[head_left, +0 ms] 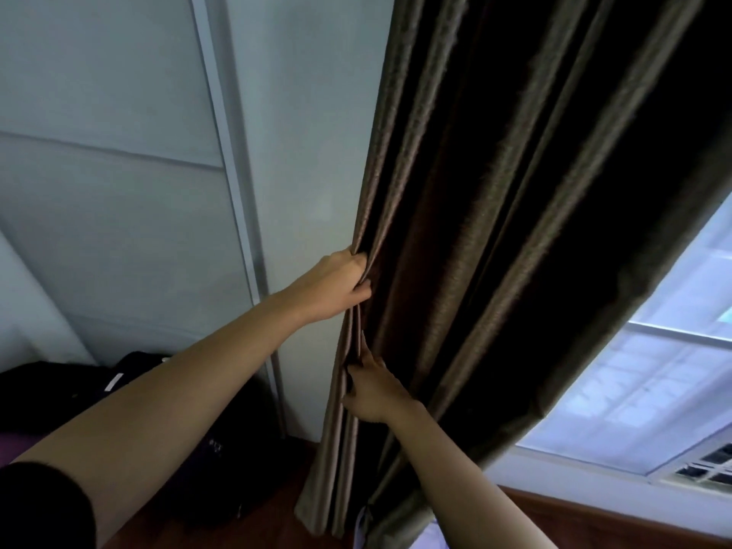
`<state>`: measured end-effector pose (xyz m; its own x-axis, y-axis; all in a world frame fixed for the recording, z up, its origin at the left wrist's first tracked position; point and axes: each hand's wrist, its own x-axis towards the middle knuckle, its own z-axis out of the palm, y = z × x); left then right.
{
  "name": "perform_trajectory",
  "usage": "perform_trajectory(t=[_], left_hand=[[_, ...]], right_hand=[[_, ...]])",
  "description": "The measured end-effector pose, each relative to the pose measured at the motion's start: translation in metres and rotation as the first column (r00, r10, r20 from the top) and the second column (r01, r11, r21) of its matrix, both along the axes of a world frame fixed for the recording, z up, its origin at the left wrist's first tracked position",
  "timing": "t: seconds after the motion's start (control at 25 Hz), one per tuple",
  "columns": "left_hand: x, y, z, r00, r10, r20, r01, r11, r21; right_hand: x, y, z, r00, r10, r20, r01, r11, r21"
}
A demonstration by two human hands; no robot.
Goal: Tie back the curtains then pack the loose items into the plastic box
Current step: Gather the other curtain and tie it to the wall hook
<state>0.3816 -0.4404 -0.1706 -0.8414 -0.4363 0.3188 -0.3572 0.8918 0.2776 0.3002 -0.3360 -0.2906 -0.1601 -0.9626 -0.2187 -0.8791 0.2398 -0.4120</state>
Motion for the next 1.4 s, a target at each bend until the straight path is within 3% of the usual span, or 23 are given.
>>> perform_trajectory(t=[0.04,0.08,0.12,0.16,0.2,0.24,0.28,0.4,0.6,0.8,1.04,1.12,1.4], left_hand=[[0.005,-0.004,-0.001,1.0,-0.012,-0.017,0.012,1.0,0.006],[0.01,-0.008,-0.002,0.999,-0.029,-0.04,0.029,1.0,0.009],[0.013,-0.011,-0.005,0.997,-0.046,-0.063,0.047,0.999,0.014],[0.015,-0.013,-0.008,0.994,-0.074,-0.08,0.075,0.997,0.012],[0.013,-0.014,-0.011,0.992,-0.097,-0.076,0.097,0.995,0.0],[0.008,-0.016,-0.012,0.992,-0.109,-0.057,0.108,0.994,-0.014],[0.001,-0.017,-0.011,0.994,-0.107,-0.035,0.106,0.994,-0.016],[-0.019,-0.016,-0.004,0.995,-0.096,0.013,0.097,0.995,-0.01],[-0.026,-0.019,-0.009,0.992,-0.128,0.006,0.128,0.992,0.0],[-0.031,-0.023,-0.011,0.99,-0.137,-0.038,0.137,0.991,0.007],[-0.037,-0.02,-0.012,0.993,-0.119,0.001,0.119,0.992,0.034],[-0.036,-0.02,-0.011,0.992,-0.127,0.012,0.126,0.991,0.039],[-0.036,-0.01,-0.006,0.994,-0.108,0.03,0.107,0.994,0.037]], right_hand=[[-0.005,0.005,0.011,0.999,-0.019,0.026,0.021,0.994,-0.105],[-0.008,0.01,0.024,0.995,-0.091,0.043,0.1,0.946,-0.307],[-0.013,0.015,0.041,0.978,-0.197,0.062,0.198,0.811,-0.55],[-0.018,0.018,0.063,0.952,-0.294,0.087,0.258,0.615,-0.745],[-0.024,0.019,0.087,0.924,-0.363,0.116,0.281,0.442,-0.852],[-0.033,0.018,0.11,0.903,-0.407,0.137,0.3,0.368,-0.88],[-0.041,0.015,0.131,0.886,-0.443,0.137,0.32,0.37,-0.872],[-0.064,0.002,0.164,0.83,-0.555,0.058,0.384,0.493,-0.78],[-0.078,0.004,0.157,0.728,-0.686,0.013,0.453,0.466,-0.76],[-0.087,0.003,0.142,0.861,-0.508,-0.016,0.364,0.637,-0.68],[-0.055,0.018,0.024,0.976,-0.218,-0.02,0.202,0.933,-0.297],[-0.042,0.023,0.0,0.989,-0.148,-0.015,0.14,0.959,-0.247],[-0.035,0.02,-0.016,0.995,-0.086,-0.045,0.069,0.954,-0.293]])
